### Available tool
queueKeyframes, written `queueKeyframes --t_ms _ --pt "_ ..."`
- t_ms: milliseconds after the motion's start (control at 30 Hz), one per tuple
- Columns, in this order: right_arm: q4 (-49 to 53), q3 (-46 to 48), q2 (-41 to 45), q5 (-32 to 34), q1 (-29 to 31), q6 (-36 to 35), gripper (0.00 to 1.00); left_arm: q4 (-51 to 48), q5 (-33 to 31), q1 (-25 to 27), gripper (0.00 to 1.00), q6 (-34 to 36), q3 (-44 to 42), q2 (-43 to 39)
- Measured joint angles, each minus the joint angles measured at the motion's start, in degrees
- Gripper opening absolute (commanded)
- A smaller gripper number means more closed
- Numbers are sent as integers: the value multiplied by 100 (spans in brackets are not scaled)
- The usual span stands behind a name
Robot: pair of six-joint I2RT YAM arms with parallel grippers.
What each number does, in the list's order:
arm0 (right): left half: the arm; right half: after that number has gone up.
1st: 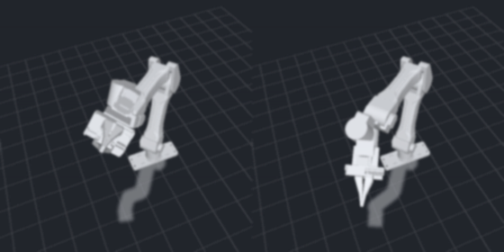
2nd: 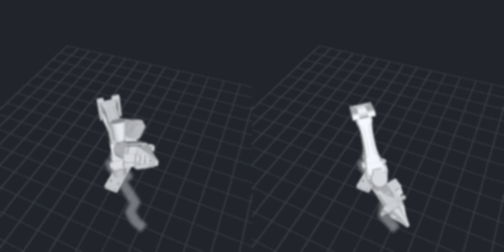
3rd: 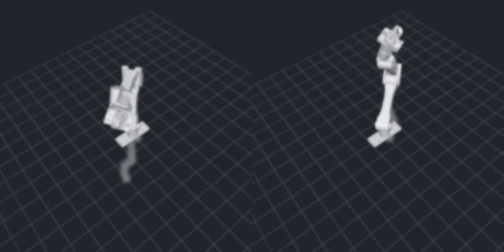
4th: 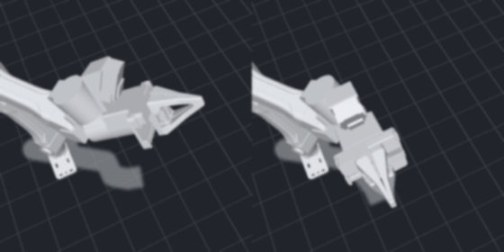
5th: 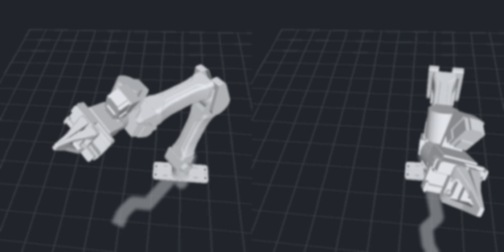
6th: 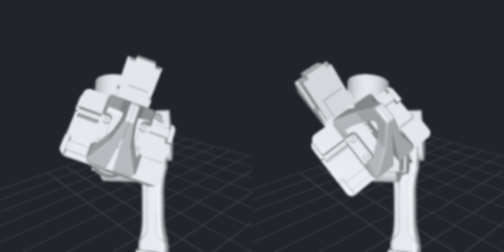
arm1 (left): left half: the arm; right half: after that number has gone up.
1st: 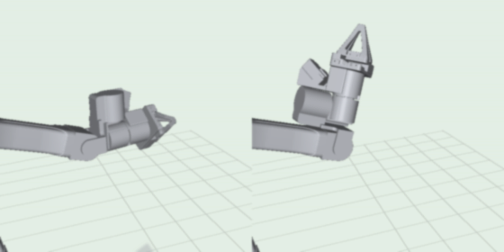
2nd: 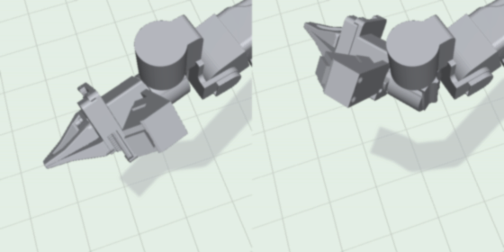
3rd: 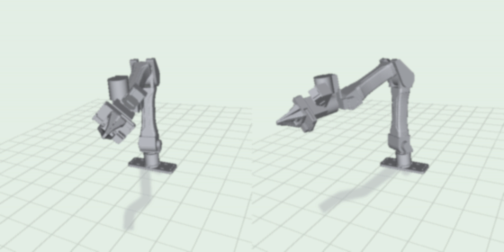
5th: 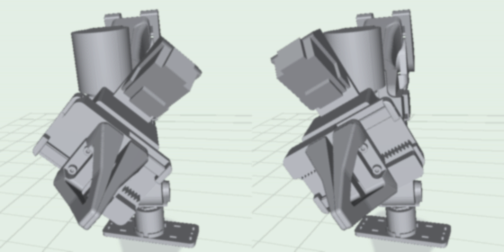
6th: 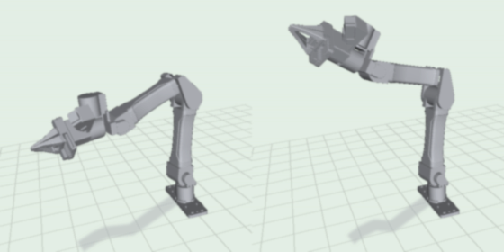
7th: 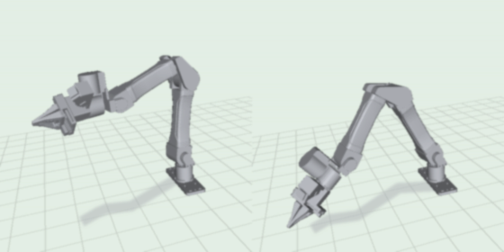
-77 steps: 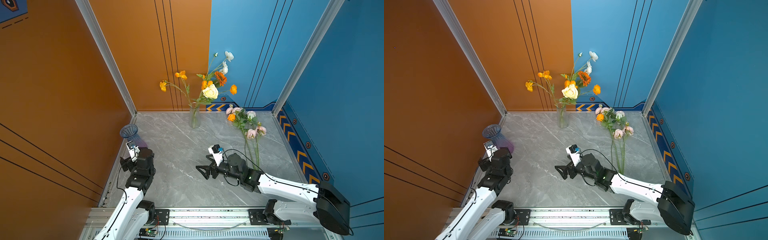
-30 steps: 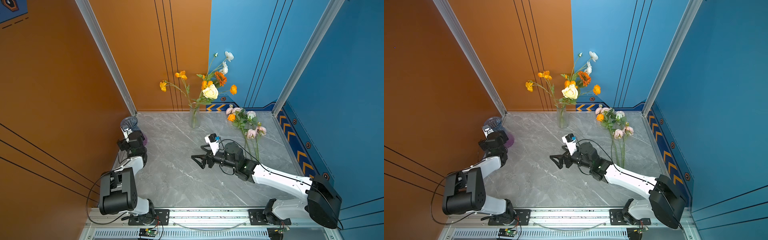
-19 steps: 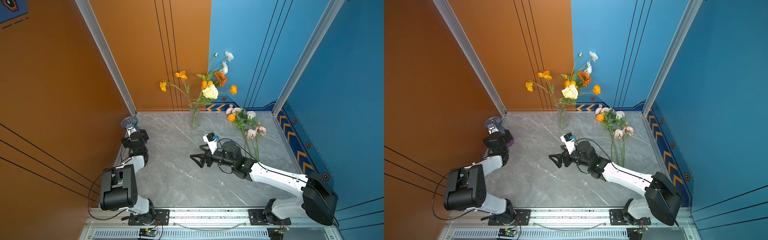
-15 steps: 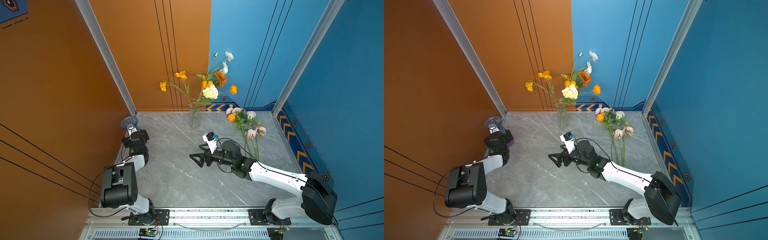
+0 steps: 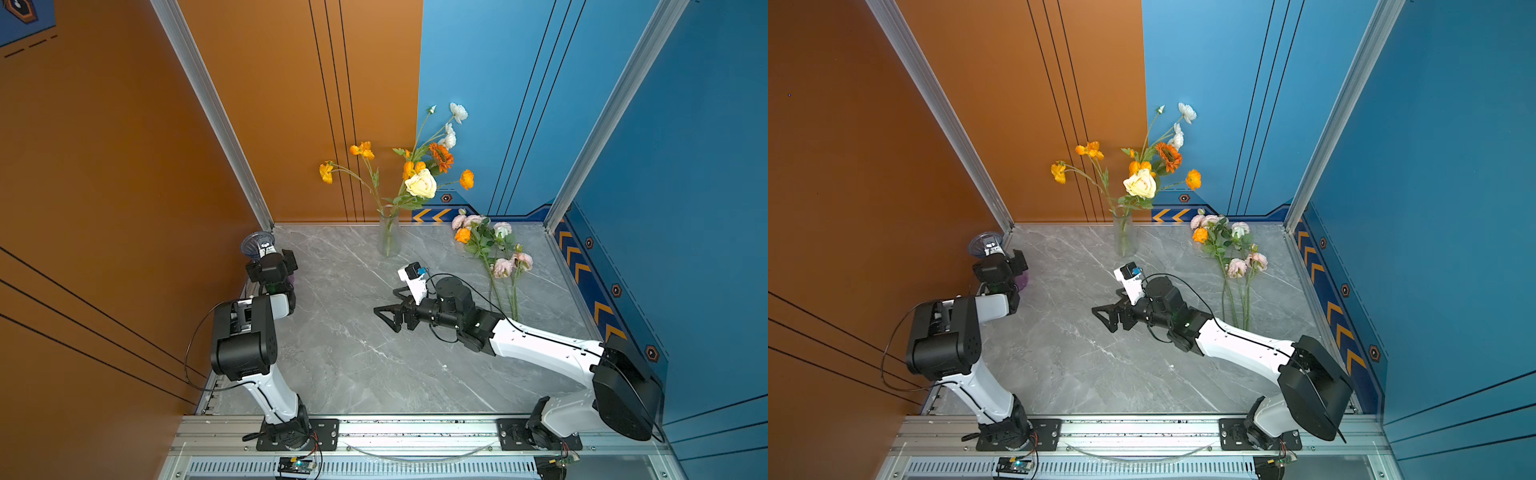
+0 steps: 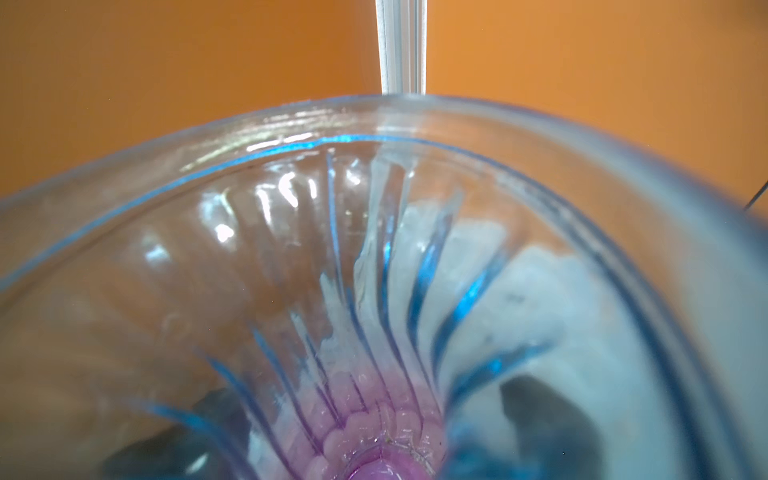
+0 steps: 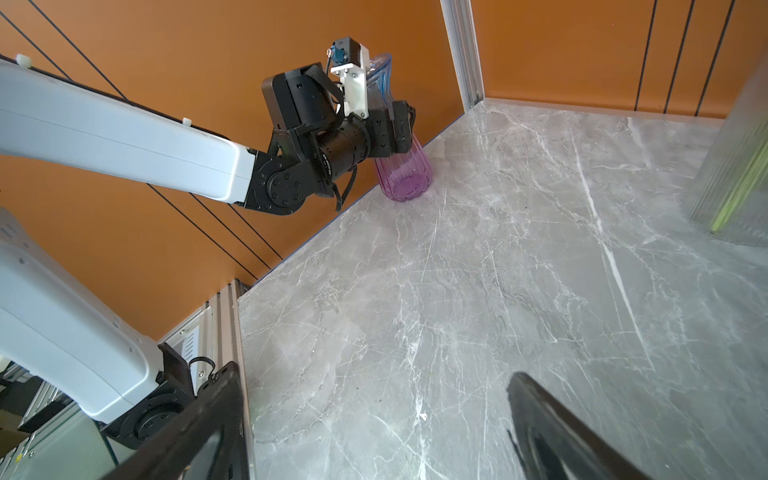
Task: Arrange the flowers into the vase
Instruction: 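Close the left gripper on the blue-purple vase rim and lift it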
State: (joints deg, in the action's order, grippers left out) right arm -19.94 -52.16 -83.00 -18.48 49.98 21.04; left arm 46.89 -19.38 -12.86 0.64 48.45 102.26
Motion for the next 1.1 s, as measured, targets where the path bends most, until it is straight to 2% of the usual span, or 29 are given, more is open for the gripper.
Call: queueKeyframes --t_ms 600,767,833,900,1100 --pt "334 -103 -4 2 70 -22 100 433 85 -11 99 490 728 780" --pt "393 -105 -4 7 87 -22 100 647 184 -28 89 584 758 890" --pt "402 -105 -4 7 107 -22 100 776 212 -26 87 579 719 892" --pt "404 -105 -4 7 140 -22 100 935 240 -26 80 579 636 892" --pt "409 -105 -4 7 195 -22 100 1355 354 -17 73 428 188 726"
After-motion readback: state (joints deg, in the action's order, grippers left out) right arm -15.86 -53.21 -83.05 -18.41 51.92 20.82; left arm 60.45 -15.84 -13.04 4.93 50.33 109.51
